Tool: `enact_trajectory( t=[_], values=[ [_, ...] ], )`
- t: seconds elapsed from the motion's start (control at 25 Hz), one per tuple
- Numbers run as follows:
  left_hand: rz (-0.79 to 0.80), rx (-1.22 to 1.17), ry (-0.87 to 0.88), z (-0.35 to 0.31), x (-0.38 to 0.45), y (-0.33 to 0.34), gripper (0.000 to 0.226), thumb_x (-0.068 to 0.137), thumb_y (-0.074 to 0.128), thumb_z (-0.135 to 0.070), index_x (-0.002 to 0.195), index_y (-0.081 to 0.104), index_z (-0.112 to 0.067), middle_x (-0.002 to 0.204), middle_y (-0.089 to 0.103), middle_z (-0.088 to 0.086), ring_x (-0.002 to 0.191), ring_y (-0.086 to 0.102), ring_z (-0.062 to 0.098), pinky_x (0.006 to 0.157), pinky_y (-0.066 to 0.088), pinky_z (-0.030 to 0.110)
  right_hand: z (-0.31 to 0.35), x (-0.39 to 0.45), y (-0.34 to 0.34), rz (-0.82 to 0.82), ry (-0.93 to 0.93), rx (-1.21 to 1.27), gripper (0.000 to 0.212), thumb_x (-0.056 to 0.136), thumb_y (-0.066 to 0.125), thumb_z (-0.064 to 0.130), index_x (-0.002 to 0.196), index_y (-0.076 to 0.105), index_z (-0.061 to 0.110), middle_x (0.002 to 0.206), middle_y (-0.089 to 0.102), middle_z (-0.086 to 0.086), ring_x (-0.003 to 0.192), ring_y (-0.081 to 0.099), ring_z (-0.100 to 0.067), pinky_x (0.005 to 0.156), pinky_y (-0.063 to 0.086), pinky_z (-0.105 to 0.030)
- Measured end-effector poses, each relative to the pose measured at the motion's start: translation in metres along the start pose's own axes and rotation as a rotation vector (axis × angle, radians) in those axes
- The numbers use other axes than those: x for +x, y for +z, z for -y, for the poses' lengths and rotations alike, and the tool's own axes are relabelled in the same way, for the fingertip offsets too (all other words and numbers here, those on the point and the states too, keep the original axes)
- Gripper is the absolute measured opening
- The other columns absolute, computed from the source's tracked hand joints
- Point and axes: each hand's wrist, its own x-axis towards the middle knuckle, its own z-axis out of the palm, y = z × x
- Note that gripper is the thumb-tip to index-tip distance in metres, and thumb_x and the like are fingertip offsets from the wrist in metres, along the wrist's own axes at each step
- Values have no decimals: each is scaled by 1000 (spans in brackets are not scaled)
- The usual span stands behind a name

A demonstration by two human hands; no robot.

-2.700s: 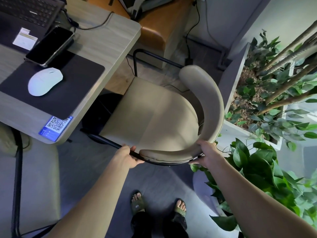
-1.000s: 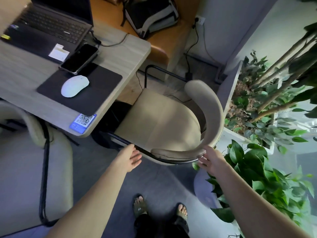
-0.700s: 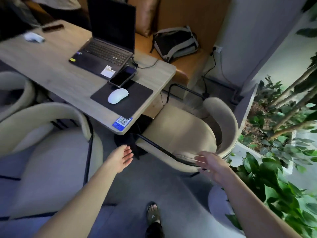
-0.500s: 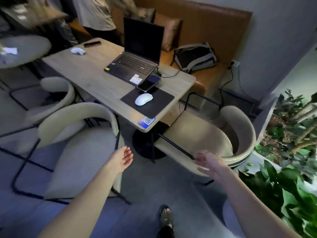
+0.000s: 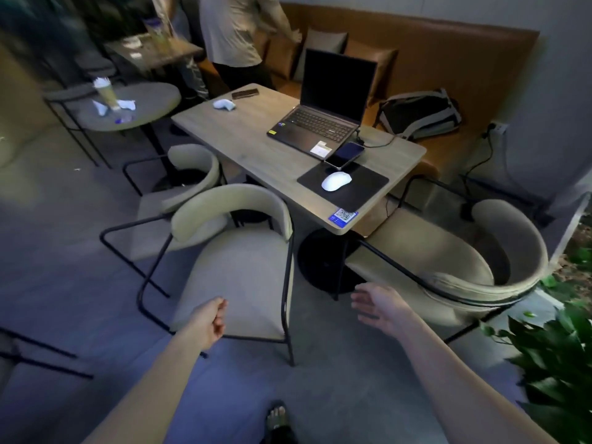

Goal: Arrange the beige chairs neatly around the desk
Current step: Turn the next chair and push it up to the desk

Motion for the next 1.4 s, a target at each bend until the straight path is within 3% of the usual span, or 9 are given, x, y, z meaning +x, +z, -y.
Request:
enact_trajectory(
  t=[0.24,0.52,0.68,0.84,0.96,1.08,1.2,1.28,1.4],
  values=[
    [-97,45,18,-47,58,-97,29,102,42,-20,75,52,-14,43,41,-6,25,31,4,49,24,21,7,20,102,-33,34,-73,13,98,53,21,99,64,14,93,70,-4,81,65,-17,75,52,-36],
    [-125,218,-24,-126,193,-174,31,98,48,-14,66,48,-14,53,46,3,52,36,16,51,31,24,5,79,222,-221,154,-44,16,100,50,20,104,60,9,88,60,-4,80,57,-17,79,51,-40],
    [-168,247,-64,-154,254,-195,29,100,45,-18,71,42,-16,69,40,3,57,35,16,53,31,26,8,100,261,-334,223,-20,19,102,47,16,86,54,10,80,50,-4,70,49,-15,89,48,-41],
    [-171,276,-35,-166,295,-193,20,98,47,-24,79,50,-20,78,48,6,66,45,19,57,41,29,10,127,269,-412,212,17,21,98,48,14,78,53,9,74,51,-6,64,51,-20,63,48,-36],
    [-168,375,-10,-165,329,-188,34,94,50,-30,114,60,-5,106,61,11,91,58,29,85,50,37,-2,162,269,-428,184,-3,22,88,55,20,96,64,1,81,60,-10,72,61,-28,71,57,-42],
    [-115,454,-39,-159,353,-180,67,95,47,-43,149,35,-5,145,46,13,127,47,33,107,39,41,-24,208,255,-363,221,-55,54,76,61,37,119,60,4,98,66,-10,86,66,-30,82,56,-44],
    [-127,447,-47,-152,371,-172,78,95,45,-51,156,18,-10,158,28,9,140,33,31,115,28,42,-65,271,234,-310,263,-81,94,53,64,57,136,48,15,127,63,-12,112,63,-37,96,50,-57],
    [-128,459,-48,-158,378,-166,73,96,42,-53,156,22,-16,159,29,7,138,36,28,115,29,44,-70,278,238,-297,285,-62,107,48,66,62,143,41,18,137,58,-11,121,59,-37,101,46,-58],
    [-130,348,-1,-164,383,-161,61,99,36,-50,152,33,-21,155,35,4,126,50,24,110,37,42,-37,244,274,-346,306,-32,102,69,71,57,152,28,17,148,46,-9,133,47,-35,109,40,-52]
  ],
)
